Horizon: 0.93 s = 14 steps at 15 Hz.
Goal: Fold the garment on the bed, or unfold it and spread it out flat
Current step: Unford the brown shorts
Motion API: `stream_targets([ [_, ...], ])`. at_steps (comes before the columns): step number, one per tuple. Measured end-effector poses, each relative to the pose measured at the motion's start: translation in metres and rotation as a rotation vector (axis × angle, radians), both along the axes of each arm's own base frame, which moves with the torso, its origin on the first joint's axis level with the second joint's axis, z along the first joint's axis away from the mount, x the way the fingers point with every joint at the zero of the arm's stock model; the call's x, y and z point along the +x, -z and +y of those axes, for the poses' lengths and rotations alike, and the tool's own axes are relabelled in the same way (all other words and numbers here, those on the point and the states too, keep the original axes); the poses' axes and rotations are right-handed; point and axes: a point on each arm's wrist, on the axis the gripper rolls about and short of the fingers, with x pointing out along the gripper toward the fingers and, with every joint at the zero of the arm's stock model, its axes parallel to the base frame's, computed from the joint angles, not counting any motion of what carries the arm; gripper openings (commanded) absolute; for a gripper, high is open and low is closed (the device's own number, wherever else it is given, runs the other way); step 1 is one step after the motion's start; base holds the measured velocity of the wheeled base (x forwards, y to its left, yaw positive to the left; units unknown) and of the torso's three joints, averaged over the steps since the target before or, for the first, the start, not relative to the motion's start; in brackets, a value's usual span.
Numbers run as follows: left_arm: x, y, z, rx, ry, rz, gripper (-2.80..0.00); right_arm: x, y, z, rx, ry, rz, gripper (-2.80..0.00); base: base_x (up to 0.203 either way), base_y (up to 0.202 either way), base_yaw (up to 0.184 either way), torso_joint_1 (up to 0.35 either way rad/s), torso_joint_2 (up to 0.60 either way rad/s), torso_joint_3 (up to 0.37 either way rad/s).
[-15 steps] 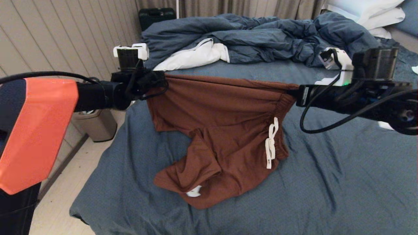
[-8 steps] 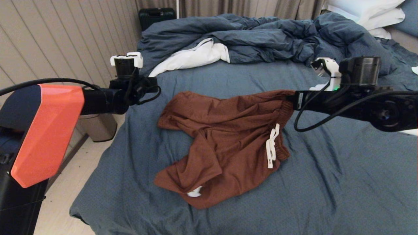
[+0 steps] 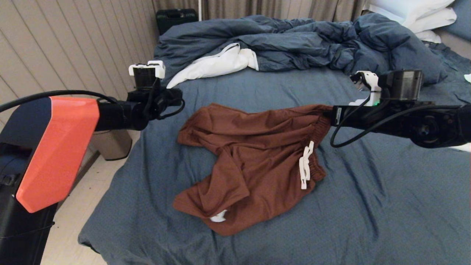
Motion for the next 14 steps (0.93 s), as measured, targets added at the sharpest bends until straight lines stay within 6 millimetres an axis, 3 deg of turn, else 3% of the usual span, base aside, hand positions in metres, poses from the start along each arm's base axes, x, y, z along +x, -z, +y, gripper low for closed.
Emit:
stream_targets([
  [6, -0.003, -0.006, 0.000, -0.005, 0.001, -0.011, 0.00, 0.002, 0.001, -0.003, -0.010, 0.015, 0.010, 0.00, 0.000, 0.000, 0.000, 0.000, 0.00, 0.000],
  [10, -0.007, -0.015, 0.004, -0.032, -0.009, -0.019, 0.00, -0.012, -0.002, -0.010, -0.011, 0.030, 0.029, 0.00, 0.000, 0.000, 0.000, 0.000, 0.00, 0.000],
  [11, -0.010, -0.020, 0.004, -0.050, -0.011, -0.015, 0.00, -0.020, -0.005, -0.011, -0.010, 0.033, 0.028, -2.80, 0.000, 0.000, 0.000, 0.000, 0.00, 0.000],
  [12, -0.015, -0.025, 0.005, -0.073, -0.015, -0.004, -2.80, -0.029, -0.009, -0.013, -0.009, 0.037, 0.024, -2.80, 0.000, 0.000, 0.000, 0.000, 0.00, 0.000],
  [14, -0.031, -0.041, 0.013, -0.148, -0.024, 0.049, -2.80, -0.056, -0.017, -0.015, -0.010, 0.040, 0.024, -2.80, 0.000, 0.000, 0.000, 0.000, 0.00, 0.000],
])
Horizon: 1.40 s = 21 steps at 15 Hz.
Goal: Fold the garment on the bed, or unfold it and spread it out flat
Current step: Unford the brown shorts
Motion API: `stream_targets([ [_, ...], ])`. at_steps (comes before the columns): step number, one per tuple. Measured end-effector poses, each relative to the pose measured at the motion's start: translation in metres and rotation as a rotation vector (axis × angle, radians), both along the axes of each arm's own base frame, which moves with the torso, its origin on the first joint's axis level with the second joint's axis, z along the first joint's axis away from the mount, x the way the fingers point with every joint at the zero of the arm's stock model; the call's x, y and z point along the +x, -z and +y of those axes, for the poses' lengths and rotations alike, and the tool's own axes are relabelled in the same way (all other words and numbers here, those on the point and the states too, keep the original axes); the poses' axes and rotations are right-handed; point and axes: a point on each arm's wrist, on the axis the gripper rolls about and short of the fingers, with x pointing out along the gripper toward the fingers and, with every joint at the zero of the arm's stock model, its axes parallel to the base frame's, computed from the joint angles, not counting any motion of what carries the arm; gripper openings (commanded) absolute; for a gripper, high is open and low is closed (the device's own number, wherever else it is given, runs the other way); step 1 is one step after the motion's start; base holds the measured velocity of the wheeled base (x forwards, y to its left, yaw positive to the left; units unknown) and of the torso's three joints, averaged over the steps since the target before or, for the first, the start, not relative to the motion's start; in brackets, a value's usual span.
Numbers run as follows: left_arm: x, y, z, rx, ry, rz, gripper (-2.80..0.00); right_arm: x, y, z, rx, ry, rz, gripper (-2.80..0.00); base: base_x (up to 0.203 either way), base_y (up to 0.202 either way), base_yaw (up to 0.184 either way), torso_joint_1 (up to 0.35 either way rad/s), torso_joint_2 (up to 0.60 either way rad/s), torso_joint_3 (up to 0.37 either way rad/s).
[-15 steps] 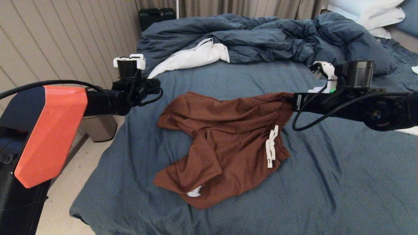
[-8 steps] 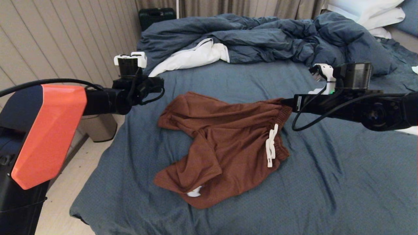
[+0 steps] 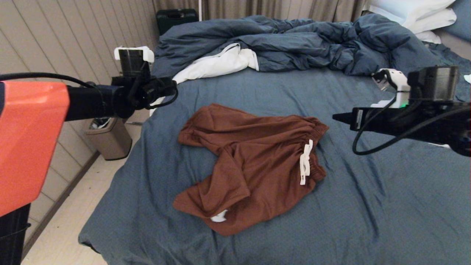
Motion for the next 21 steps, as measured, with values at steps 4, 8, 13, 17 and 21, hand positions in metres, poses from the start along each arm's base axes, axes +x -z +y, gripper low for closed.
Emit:
stream_targets([
  [4, -0.055, 0.024, 0.001, -0.034, 0.100, 0.273, -2.80, -0.053, -0.008, 0.017, -0.003, -0.091, 0.044, -2.80, 0.000, 0.000, 0.000, 0.000, 0.00, 0.000],
  [8, -0.128, 0.067, -0.057, 0.026, 0.303, 0.405, -2.80, -0.065, -0.004, 0.052, 0.037, -0.214, 0.076, -2.80, 0.000, 0.000, 0.000, 0.000, 0.00, 0.000],
  [13, -0.196, 0.082, -0.143, 0.143, 0.454, 0.359, -2.80, -0.040, 0.023, 0.080, 0.042, -0.277, 0.171, -2.80, 0.000, 0.000, 0.000, 0.000, 0.00, 0.000],
  [17, -0.234, 0.075, -0.180, 0.201, 0.548, 0.303, -2.80, -0.016, 0.042, 0.088, 0.039, -0.273, 0.190, -2.80, 0.000, 0.000, 0.000, 0.000, 0.00, 0.000],
  [21, -0.243, 0.092, -0.206, 0.250, 0.580, 0.310, -2.80, -0.002, 0.055, 0.094, 0.033, -0.275, 0.221, -2.80, 0.000, 0.000, 0.000, 0.000, 0.00, 0.000],
])
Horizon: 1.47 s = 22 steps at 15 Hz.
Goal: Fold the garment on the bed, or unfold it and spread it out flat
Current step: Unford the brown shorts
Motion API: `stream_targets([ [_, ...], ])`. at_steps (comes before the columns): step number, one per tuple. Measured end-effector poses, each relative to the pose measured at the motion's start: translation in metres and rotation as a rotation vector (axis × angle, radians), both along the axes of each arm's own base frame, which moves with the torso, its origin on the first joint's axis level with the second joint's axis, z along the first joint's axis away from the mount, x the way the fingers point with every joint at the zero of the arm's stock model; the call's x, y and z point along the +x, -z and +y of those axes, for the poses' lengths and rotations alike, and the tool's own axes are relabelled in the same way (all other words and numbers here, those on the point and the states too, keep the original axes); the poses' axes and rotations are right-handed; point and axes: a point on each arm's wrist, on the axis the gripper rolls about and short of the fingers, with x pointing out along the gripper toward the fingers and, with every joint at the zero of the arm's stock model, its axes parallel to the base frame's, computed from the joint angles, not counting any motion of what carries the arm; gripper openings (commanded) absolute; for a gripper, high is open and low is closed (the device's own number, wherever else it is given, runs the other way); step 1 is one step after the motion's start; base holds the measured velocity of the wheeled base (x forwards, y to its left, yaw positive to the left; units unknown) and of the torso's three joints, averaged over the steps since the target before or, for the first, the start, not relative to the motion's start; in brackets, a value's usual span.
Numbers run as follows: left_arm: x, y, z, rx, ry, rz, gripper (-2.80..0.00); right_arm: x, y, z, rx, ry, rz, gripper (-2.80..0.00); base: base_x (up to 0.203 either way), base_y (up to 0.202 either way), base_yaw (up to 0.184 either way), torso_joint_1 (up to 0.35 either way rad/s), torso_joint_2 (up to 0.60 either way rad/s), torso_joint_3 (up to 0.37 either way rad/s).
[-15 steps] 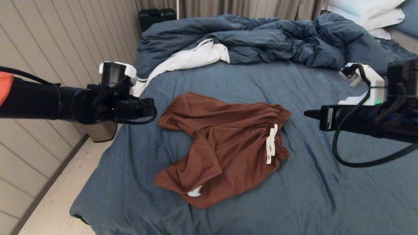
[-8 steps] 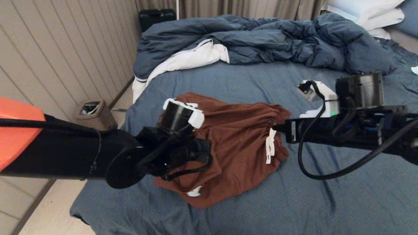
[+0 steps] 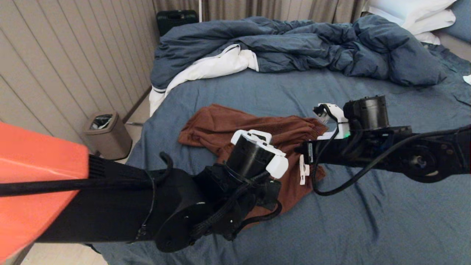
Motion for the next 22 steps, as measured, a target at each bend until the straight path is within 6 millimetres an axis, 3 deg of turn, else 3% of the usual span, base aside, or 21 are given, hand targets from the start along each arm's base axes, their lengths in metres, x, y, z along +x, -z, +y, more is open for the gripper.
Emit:
stream_targets([
  [4, 0.013, 0.032, -0.009, 0.066, -0.018, 0.034, -2.80, 0.011, 0.008, 0.004, -0.005, 0.000, 0.016, -2.80, 0.000, 0.000, 0.000, 0.000, 0.00, 0.000],
  [6, 0.034, 0.038, -0.002, 0.074, -0.053, 0.007, -2.80, 0.015, 0.014, 0.005, -0.010, -0.001, 0.032, -2.80, 0.000, 0.000, 0.000, 0.000, 0.00, 0.000],
  [9, 0.086, 0.036, 0.033, 0.066, -0.173, -0.078, -2.80, 0.020, 0.024, 0.010, -0.017, -0.010, 0.055, -2.80, 0.000, 0.000, 0.000, 0.000, 0.00, 0.000],
  [13, 0.130, 0.028, 0.082, 0.076, -0.310, -0.104, -2.80, 0.026, 0.043, 0.023, -0.032, -0.035, 0.090, -2.80, 0.000, 0.000, 0.000, 0.000, 0.00, 0.000],
  [18, 0.152, 0.014, 0.105, 0.050, -0.382, -0.137, -2.80, 0.030, 0.064, 0.017, -0.143, 0.015, 0.146, -2.80, 0.000, 0.000, 0.000, 0.000, 0.00, 0.000],
  [22, 0.164, 0.007, 0.118, 0.040, -0.418, -0.162, -2.80, 0.021, 0.063, -0.001, -0.325, 0.025, 0.218, -2.80, 0.000, 0.000, 0.000, 0.000, 0.00, 0.000],
])
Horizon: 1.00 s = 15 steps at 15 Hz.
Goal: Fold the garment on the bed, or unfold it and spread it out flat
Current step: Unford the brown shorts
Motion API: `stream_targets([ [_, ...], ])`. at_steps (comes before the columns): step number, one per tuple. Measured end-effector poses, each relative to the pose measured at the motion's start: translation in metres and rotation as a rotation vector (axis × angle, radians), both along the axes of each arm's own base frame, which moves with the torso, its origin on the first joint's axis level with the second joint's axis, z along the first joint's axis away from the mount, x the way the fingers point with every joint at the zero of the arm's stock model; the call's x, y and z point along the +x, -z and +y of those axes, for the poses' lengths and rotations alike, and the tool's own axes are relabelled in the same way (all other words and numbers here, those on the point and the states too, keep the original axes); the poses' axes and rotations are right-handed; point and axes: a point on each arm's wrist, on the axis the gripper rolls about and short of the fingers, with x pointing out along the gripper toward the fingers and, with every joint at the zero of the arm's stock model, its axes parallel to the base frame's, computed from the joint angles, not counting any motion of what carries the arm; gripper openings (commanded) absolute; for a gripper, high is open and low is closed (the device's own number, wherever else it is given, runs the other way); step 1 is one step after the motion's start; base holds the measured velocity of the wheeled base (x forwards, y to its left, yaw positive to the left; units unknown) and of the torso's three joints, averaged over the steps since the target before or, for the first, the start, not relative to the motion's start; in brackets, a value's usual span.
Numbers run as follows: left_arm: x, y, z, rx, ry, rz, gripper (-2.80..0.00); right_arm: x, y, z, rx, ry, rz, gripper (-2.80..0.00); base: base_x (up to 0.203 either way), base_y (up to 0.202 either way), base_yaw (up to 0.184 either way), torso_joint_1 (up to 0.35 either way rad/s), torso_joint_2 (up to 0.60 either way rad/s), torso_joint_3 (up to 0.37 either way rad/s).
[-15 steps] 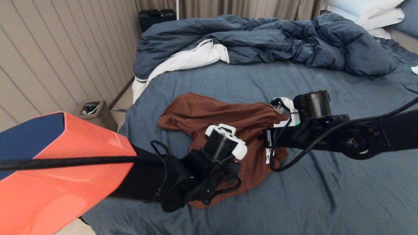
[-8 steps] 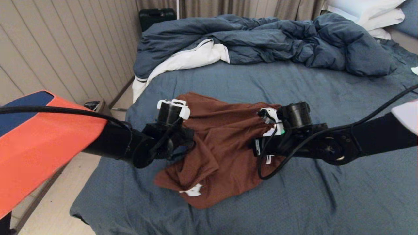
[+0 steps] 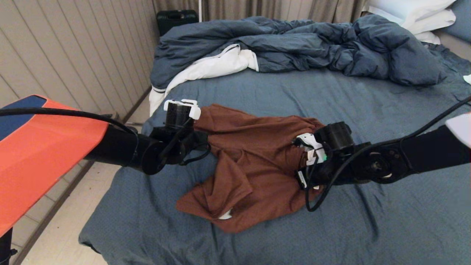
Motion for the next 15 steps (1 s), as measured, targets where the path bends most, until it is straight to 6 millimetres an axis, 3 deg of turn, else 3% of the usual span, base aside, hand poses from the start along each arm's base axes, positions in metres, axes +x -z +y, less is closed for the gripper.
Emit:
stream_targets([
  [2, -0.001, 0.000, 0.003, 0.000, -0.005, 0.002, -2.80, -0.003, -0.003, -0.007, -0.022, 0.002, 0.011, -2.80, 0.000, 0.000, 0.000, 0.000, 0.00, 0.000],
  [5, -0.021, 0.002, -0.017, 0.003, 0.058, 0.017, -2.80, -0.002, -0.006, -0.009, -0.021, 0.007, 0.000, -2.80, 0.000, 0.000, 0.000, 0.000, 0.00, 0.000],
  [11, -0.106, -0.004, -0.102, 0.006, 0.337, 0.015, -2.80, 0.001, -0.006, -0.008, -0.015, 0.010, -0.004, -2.80, 0.000, 0.000, 0.000, 0.000, 0.00, 0.000],
  [15, -0.140, 0.009, -0.128, 0.029, 0.442, 0.067, -2.80, 0.001, -0.005, -0.007, -0.014, 0.009, -0.002, -2.80, 0.000, 0.000, 0.000, 0.000, 0.00, 0.000],
])
